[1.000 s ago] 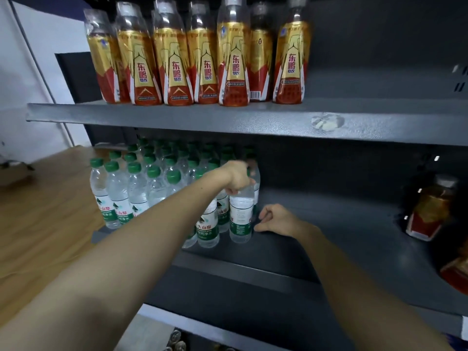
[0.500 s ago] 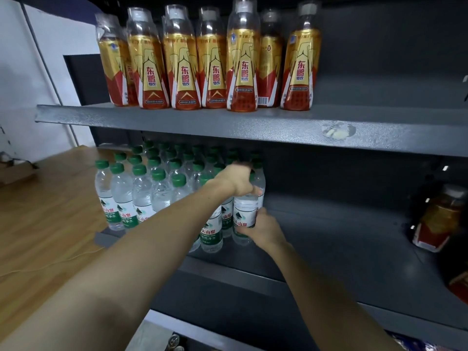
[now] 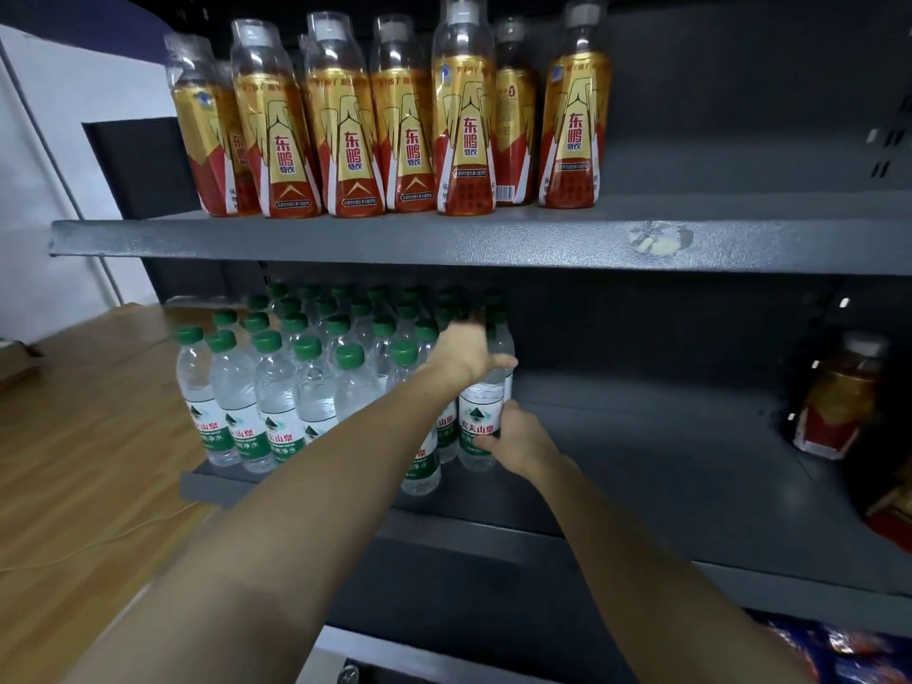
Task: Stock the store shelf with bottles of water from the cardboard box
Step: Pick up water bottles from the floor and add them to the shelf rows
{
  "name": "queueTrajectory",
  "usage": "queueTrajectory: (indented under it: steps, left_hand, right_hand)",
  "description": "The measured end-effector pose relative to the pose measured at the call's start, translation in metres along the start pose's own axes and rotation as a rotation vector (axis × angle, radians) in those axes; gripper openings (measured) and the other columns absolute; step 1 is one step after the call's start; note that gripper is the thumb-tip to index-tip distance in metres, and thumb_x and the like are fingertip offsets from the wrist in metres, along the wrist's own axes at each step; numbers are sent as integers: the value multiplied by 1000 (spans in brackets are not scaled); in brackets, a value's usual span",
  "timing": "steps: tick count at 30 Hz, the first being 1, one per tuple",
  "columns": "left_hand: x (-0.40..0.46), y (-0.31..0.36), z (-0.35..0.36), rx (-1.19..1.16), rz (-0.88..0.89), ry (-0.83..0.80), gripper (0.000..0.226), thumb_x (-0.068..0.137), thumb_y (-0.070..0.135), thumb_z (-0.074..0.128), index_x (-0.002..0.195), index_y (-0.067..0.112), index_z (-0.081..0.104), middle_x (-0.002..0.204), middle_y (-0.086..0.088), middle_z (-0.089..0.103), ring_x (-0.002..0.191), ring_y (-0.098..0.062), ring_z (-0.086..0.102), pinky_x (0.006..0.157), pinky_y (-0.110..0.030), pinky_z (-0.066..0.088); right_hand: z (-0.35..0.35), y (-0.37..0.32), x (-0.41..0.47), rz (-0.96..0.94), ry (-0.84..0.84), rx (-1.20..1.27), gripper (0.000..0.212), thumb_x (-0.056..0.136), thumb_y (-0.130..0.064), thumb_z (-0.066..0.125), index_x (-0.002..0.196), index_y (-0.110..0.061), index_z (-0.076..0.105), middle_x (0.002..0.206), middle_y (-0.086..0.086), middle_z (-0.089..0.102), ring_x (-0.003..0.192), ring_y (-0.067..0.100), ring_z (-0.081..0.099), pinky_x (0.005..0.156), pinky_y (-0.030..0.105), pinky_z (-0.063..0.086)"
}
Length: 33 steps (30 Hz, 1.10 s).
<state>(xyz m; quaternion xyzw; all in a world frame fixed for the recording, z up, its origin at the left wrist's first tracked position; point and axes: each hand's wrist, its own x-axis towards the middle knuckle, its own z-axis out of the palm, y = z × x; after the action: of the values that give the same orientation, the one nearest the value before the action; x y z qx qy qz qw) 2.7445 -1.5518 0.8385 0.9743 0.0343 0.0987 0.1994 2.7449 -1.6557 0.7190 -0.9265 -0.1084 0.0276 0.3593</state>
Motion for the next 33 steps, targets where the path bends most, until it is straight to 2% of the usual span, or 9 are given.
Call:
queueTrajectory:
  steps: [2,5,8,11,15,18,23,28,33]
  left_hand:
    - [-3,-1,0,-54,-28,18,72,76,49,78,122,0,54,113,-17,64,103,-31,62,80,-31,46]
    - [-8,-5,-2,-131,-48,15,60,77,38,82,115,-1,57,115,-16,61,103,-31,62,84,-33,51]
    - [-17,-13,-6,-102,-24,31,49,82,24,77,118,1,52,119,-17,57,106,-34,60,86,-37,52]
    - [-32,-20,-7,-91,76,45,24,88,13,60,109,2,55,110,-18,59,99,-36,61,73,-36,50]
    - [-60,-22,3,-178,283,-114,11,89,19,57,82,10,57,90,-14,66,85,-33,63,74,-38,54]
    - [-85,-22,24,-172,411,-222,14,86,20,60,74,20,51,91,-8,66,86,-29,60,79,-36,51]
    - [-142,-9,84,-199,512,-441,21,85,22,63,69,23,50,86,-5,64,83,-29,61,74,-33,51]
    - [-226,12,157,-131,683,-705,18,90,24,60,76,18,51,90,-7,63,85,-30,62,65,-31,43]
    - [-335,14,240,-26,787,-892,27,94,31,57,75,17,46,89,-11,63,80,-30,58,70,-36,50]
  right_hand:
    - [-5,2,-4,4,6,9,53,78,-35,79,118,-14,51,112,1,65,102,21,62,81,33,51]
    - [-14,6,-17,20,17,-29,39,80,-32,78,98,-16,47,87,-6,55,86,17,53,62,23,40]
    - [-19,12,-34,87,49,-84,30,86,-34,71,95,-15,50,97,6,61,91,24,58,76,33,48]
    - [-23,12,-56,160,148,-87,20,88,-33,66,94,-17,55,101,8,66,94,26,61,85,36,52]
    - [-25,6,-96,229,247,-122,13,89,-28,62,88,-19,53,100,10,67,96,31,61,82,33,50]
    - [-19,9,-137,316,285,-112,13,89,-25,62,87,-18,51,98,11,65,94,31,61,80,34,48]
    - [8,38,-225,480,291,-135,11,88,-20,63,89,-14,54,93,11,66,94,31,62,71,29,40]
    - [51,82,-329,724,273,-68,20,91,-18,59,107,-5,60,107,16,68,103,33,61,82,35,46]
    - [112,131,-444,999,313,68,20,87,-19,62,103,-8,63,106,14,70,103,32,63,81,31,46]
